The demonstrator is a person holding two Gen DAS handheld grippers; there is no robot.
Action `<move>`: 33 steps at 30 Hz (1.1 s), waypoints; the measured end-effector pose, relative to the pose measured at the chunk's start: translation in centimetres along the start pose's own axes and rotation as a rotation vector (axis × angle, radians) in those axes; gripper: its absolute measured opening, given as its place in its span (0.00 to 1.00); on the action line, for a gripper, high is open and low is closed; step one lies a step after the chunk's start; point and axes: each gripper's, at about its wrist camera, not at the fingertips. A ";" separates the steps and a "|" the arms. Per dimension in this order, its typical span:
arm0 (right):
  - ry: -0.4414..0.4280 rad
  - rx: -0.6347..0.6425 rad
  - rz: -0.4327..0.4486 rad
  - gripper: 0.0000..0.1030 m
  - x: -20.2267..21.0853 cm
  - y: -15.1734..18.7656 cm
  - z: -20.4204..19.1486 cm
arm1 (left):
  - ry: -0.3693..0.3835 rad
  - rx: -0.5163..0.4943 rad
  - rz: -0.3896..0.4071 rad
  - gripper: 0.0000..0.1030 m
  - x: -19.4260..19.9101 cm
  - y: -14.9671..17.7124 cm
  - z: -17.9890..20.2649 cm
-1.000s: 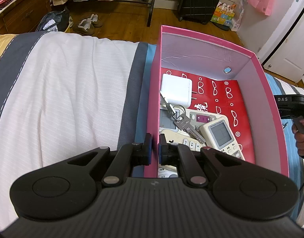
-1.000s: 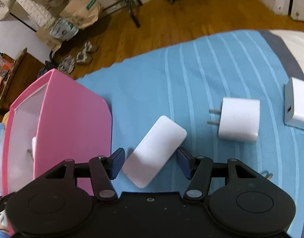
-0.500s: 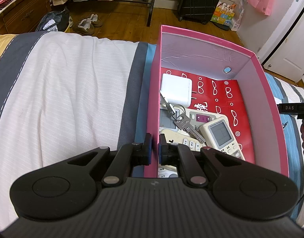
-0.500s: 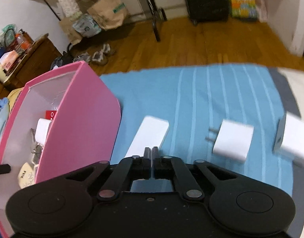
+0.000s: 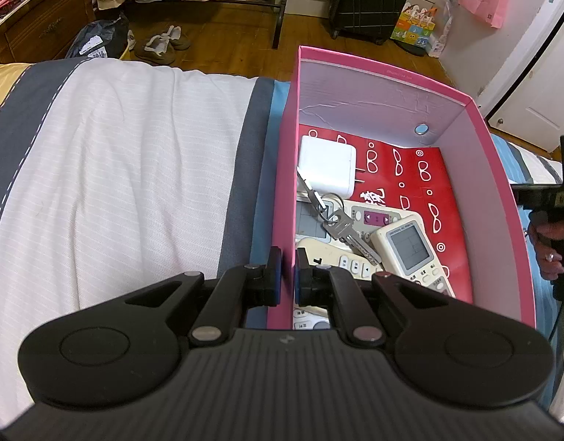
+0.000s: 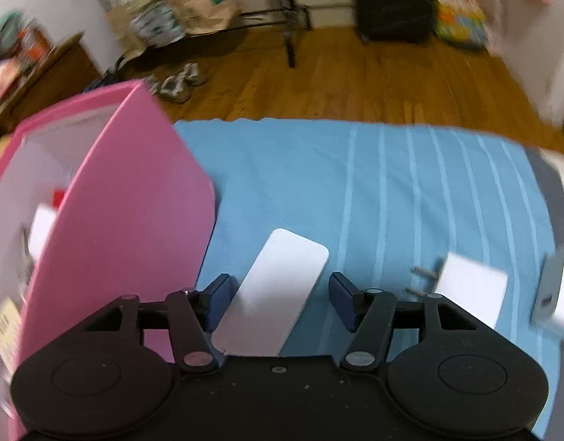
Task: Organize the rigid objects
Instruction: 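Grasp the flat white power bank with the right tool, then carry the white power bank into the pink box and open the right tool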
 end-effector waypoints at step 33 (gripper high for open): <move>-0.130 0.059 0.028 0.08 7.5 1.5 1.4 | -0.004 0.014 -0.004 0.05 0.0 -0.1 0.5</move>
Point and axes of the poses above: each gripper's, at about its wrist camera, not at the fingertips, and x roughly against the way its jaws point, z to its right, y to its underside, and after that the axes turned 4 degrees about -y, right-handed
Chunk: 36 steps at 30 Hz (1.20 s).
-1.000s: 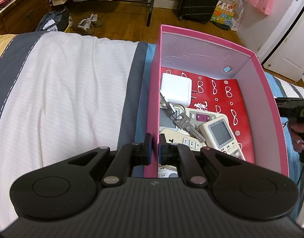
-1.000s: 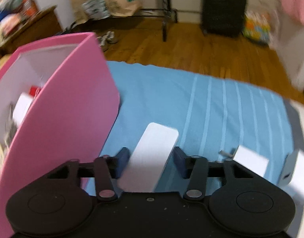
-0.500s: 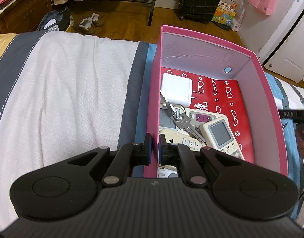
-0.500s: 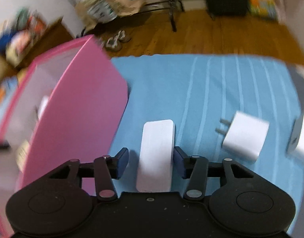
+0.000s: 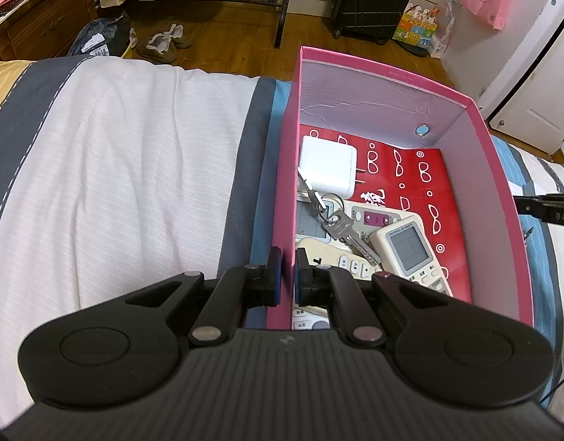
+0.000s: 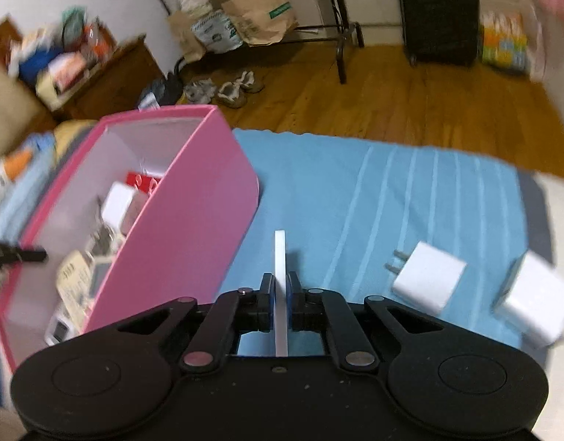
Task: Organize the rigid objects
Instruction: 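Carry the white power bank into the pink box and open the right tool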
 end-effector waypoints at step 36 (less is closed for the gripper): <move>0.180 1.257 -0.178 0.08 -7.5 -2.0 -19.8 | 0.039 -0.014 0.000 0.05 0.5 -0.1 -0.6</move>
Point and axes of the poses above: each gripper's, at about its wrist camera, not at the fingertips, and x roughly against the way its jaws point, z to its right, y to its underside, and after that the axes turned 4 degrees about -y, right-handed
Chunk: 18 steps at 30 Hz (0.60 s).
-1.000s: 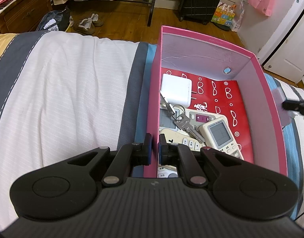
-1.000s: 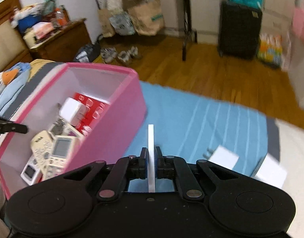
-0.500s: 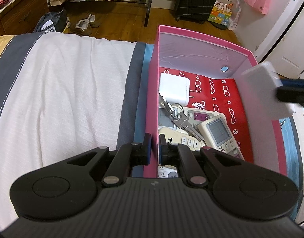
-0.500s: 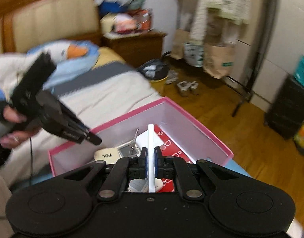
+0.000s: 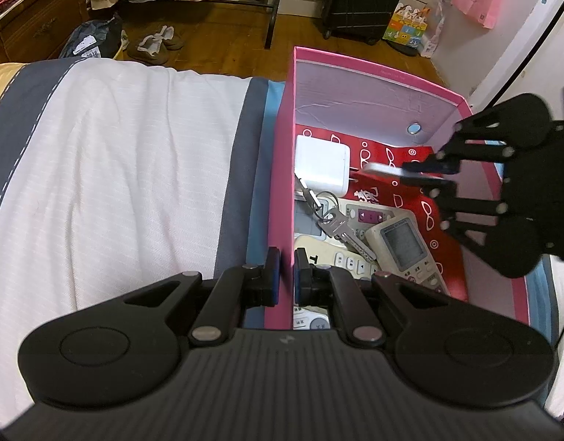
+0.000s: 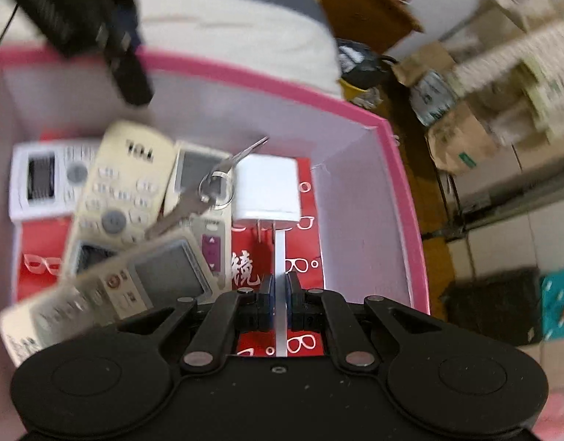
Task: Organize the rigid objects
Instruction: 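Carry the white power bank into the pink box and open the right tool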
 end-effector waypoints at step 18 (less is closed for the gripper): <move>-0.297 -0.702 0.225 0.30 5.9 5.3 7.0 | 0.013 0.012 0.000 0.06 0.0 -0.1 -0.4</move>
Point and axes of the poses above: each gripper's, at about its wrist camera, not at the fingertips, and x roughly against the way its jaws point, z to its right, y to its underside, and after that the axes turned 4 degrees about -y, right-handed
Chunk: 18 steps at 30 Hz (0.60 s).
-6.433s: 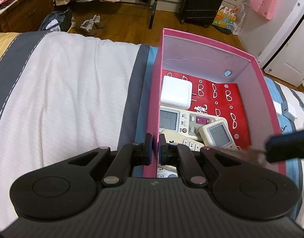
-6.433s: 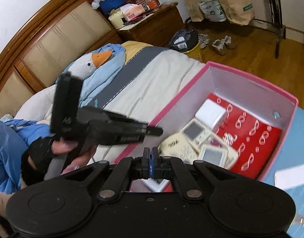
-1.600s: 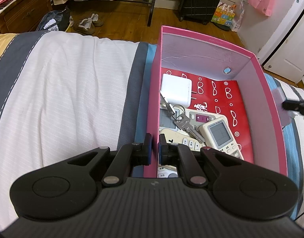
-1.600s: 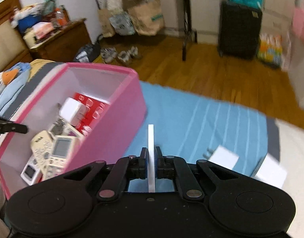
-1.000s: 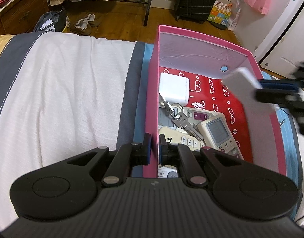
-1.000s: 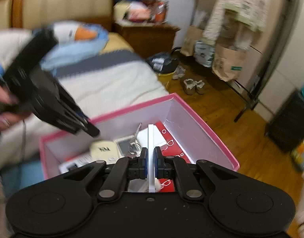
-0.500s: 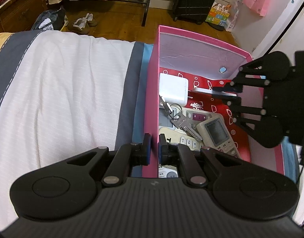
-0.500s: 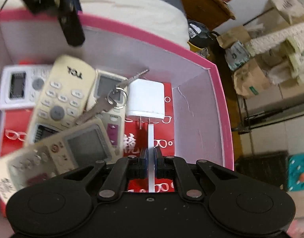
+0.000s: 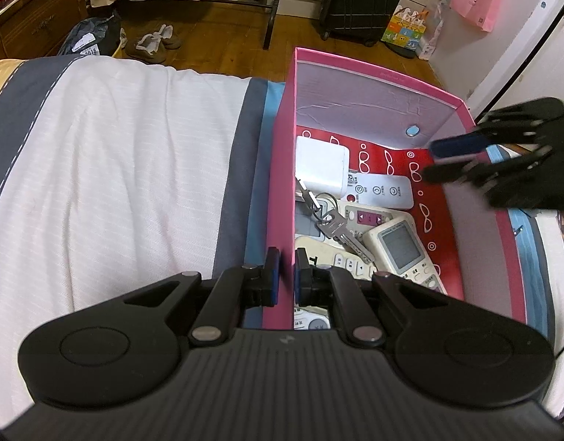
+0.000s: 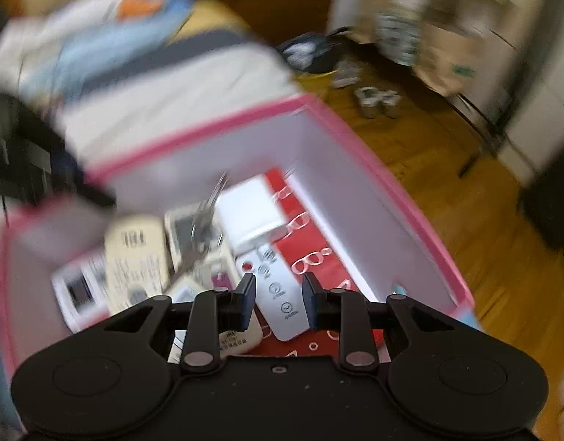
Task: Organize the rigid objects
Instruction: 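Carry the white power bank into the pink box and open the right tool, then return the right tool to the bed and grasp the second set of keys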
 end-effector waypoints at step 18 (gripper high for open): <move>0.000 -0.675 0.159 0.54 7.5 14.2 8.4 | -0.045 -0.019 0.005 0.06 -0.1 -0.1 0.8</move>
Point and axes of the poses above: each gripper's, at about its wrist camera, not at the fingertips, and x roughly against the way its jaws point, z to its right, y to its underside, and after that the axes turned 4 degrees about -y, right-handed
